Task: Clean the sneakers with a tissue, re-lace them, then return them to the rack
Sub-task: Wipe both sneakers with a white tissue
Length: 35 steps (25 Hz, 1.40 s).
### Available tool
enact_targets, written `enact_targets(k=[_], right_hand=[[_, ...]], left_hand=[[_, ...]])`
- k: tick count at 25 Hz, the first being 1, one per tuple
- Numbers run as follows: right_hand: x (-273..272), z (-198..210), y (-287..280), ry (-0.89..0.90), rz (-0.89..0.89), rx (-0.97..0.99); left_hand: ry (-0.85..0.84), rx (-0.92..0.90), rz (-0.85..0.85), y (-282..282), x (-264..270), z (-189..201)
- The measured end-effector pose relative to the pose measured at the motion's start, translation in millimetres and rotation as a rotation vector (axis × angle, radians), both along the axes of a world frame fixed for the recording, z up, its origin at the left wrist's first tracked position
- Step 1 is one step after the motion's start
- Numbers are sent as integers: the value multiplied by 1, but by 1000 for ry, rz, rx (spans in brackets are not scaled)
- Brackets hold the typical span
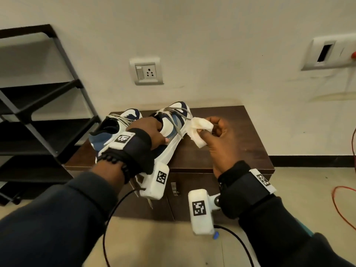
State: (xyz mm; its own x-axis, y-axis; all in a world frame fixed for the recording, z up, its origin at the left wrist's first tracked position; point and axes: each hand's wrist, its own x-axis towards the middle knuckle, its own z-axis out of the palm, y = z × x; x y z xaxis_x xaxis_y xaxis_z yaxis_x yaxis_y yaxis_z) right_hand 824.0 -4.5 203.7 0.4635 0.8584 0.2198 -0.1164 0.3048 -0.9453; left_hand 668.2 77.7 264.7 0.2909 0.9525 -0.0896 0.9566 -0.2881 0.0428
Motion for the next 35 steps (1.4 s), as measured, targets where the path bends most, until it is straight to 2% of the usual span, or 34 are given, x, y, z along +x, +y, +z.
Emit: enact_targets(k=[3, 7, 9, 11, 13, 15, 16, 19, 21, 23, 25, 27, 31, 32, 35], right_hand=[[1, 1, -4, -161, 40, 37], [-12, 5, -13, -505, 6, 177], [-24, 3, -14, -721, 11, 286], [-31, -4, -13, -961, 39, 328], [-35, -9, -10, -1186, 49, 342], [-35, -9, -2, -1326, 9, 335], [-34, -7, 5, -1333, -26, 289], [-33, 4, 25, -1169, -86, 73], [-46, 8, 22, -1265, -17, 90], [-59, 8, 4, -1475, 111, 212], [-69, 6, -16, -1632, 237, 233], [-71, 9, -14, -1629, 219, 174], [-65, 39, 37, -1437, 107, -41], [-68, 39, 38, -1466, 137, -54], [-76, 22, -2, -1673, 308, 115]], left_hand=[[-348, 68, -33, -23, -31, -10], [-1008, -30, 8, -49, -50, -34], [-1207, -105, 25, -55, -50, -42], [-1329, -185, -17, -57, -46, -47], [-1379, -280, -54, -54, -47, -50], [-1381, -355, -53, -46, -52, -51], [-1380, -377, -41, -43, -55, -53], [-1414, -370, 26, -39, -62, -65], [-1458, -340, 71, -37, -68, -71], [-1470, -354, 67, -33, -73, -78], [-1457, -387, 60, -27, -77, -81], [-1435, -404, 51, -22, -78, -83], [-1360, -374, 35, -17, -76, -85], [-1364, -373, 49, -16, -77, -87], [-1394, -395, 114, -17, -78, -89]])
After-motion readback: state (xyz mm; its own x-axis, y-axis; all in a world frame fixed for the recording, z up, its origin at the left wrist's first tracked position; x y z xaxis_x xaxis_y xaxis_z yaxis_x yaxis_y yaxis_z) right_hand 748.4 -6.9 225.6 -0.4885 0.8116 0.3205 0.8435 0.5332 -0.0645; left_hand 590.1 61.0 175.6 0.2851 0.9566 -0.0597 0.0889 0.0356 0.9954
